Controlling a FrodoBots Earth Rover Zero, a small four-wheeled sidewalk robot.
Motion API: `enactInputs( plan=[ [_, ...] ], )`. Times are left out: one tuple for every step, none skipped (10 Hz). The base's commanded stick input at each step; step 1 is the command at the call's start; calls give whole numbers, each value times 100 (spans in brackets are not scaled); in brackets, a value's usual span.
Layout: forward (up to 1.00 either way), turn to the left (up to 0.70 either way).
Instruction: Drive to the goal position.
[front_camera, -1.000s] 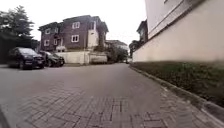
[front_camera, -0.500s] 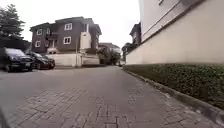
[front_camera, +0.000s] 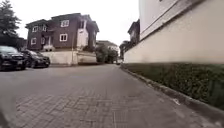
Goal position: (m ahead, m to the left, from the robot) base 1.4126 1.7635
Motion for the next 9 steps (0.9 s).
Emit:
enactInputs(
  plan=[
    [70,0],
    [70,0],
    [70,0],
    [70,0],
    [70,0],
    [70,0],
    [70,0],
    [70,0],
    [70,0]
  ],
)
